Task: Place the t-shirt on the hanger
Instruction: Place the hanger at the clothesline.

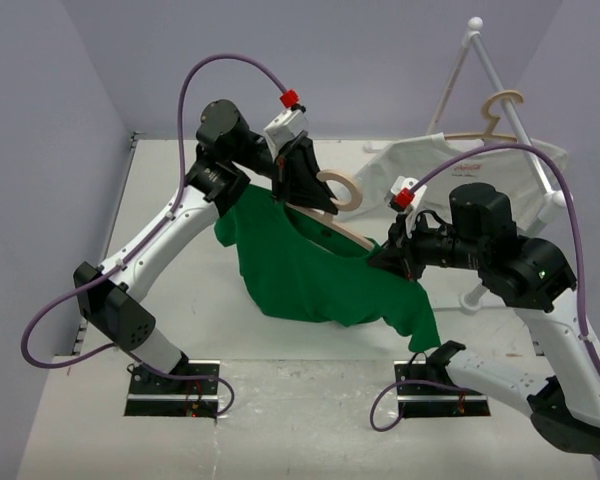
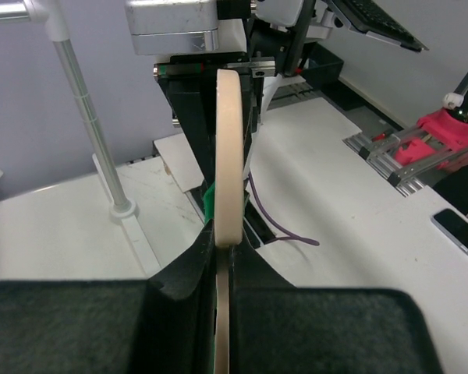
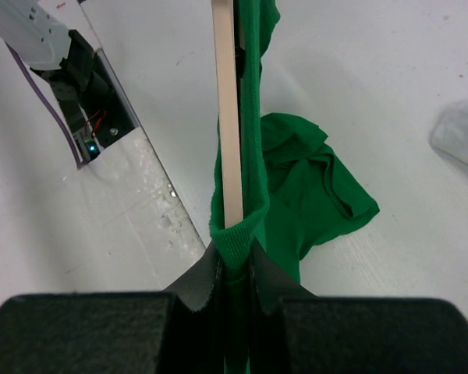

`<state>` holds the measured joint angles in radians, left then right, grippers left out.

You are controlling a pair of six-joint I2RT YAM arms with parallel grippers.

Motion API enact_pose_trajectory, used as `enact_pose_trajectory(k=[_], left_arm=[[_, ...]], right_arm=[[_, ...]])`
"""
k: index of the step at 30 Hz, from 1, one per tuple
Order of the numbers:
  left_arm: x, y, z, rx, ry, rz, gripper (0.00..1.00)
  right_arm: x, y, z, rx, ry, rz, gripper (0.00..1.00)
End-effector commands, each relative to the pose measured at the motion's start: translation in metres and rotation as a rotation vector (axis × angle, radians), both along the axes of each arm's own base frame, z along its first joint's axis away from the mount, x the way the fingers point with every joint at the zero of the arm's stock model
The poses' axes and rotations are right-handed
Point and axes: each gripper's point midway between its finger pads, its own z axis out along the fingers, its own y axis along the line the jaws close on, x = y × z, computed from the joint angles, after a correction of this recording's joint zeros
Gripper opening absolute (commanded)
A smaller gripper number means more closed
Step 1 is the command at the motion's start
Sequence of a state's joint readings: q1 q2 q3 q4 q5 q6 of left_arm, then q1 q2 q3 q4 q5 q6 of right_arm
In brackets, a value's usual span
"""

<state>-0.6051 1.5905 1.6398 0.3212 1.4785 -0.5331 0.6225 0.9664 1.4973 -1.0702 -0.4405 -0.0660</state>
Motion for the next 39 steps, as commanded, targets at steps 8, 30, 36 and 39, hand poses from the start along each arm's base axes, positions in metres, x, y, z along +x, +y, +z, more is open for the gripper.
enact_pose_trajectory(k=[8,30,36,39], left_arm=[[0.115,0.031,0.049,-0.060,0.214,0.851,1.00],[0.083,0.223,-0.050,-0.001,0.139,1.724,1.00],[0.087,0.223,-0.088,0.103,0.130,1.732,1.00],[0.086,0.223,-0.095,0.119,0.122,1.727,1.00]], right_arm=[[-0.005,-0.035,-0.002,0.118,-0.020,-0.279,0.00],[-0.052,-0.155,-0.028,0.307,0.141,-0.950,0.00],[-0.035,-0.200,-0.034,0.332,0.147,-1.329,0.00],[-0.029,-0.199,-0.027,0.378,0.152,-1.367,0.00]])
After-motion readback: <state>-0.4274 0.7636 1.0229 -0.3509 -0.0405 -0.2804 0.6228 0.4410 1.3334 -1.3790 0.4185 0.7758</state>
